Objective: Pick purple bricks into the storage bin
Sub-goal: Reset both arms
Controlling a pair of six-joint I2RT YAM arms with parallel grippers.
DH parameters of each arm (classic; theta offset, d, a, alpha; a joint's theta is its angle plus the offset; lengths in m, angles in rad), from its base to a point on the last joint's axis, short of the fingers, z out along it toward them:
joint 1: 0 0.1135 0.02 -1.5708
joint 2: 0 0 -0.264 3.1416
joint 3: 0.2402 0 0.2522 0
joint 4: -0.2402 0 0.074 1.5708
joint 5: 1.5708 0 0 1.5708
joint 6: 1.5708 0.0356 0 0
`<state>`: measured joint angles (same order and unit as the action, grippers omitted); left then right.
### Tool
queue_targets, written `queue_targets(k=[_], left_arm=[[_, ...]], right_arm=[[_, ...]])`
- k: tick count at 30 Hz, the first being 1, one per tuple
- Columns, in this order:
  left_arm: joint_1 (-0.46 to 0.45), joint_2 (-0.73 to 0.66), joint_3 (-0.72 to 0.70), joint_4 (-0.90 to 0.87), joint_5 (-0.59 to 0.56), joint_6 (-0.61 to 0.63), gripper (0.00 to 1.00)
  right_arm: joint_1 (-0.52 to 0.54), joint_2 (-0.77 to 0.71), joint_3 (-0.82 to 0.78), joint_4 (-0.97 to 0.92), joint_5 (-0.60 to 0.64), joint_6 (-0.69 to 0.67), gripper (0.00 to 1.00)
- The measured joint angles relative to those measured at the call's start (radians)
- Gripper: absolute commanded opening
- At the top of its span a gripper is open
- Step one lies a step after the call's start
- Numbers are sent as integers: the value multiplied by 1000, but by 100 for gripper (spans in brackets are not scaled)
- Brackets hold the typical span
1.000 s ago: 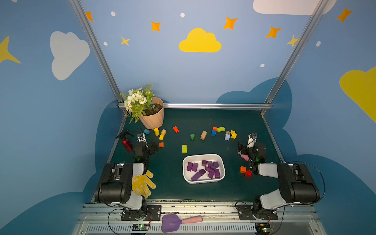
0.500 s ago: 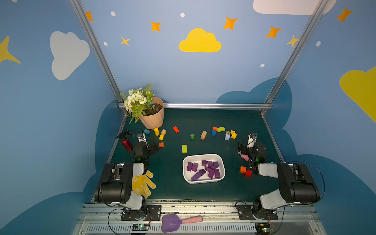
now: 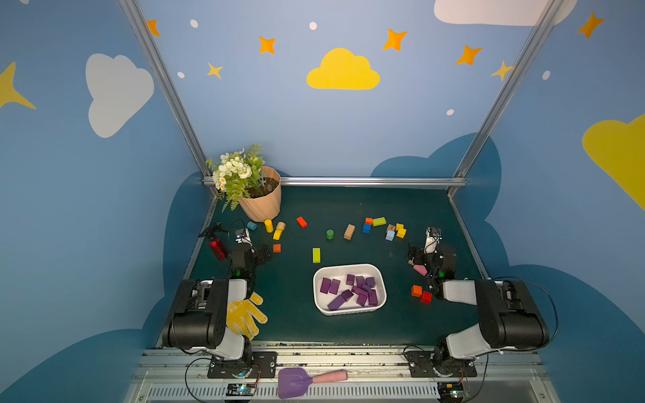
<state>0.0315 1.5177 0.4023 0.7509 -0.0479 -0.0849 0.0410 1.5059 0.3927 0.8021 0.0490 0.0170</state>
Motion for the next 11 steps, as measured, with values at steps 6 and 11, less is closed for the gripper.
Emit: queue_targets(k=[6, 11], left_arm=[[0, 0, 0, 0, -3, 0, 100], [0, 0, 0, 0, -3, 0, 100]], right_arm=[[0, 0, 0, -7, -1, 0, 94], [0, 0, 0, -10, -1, 0, 94]])
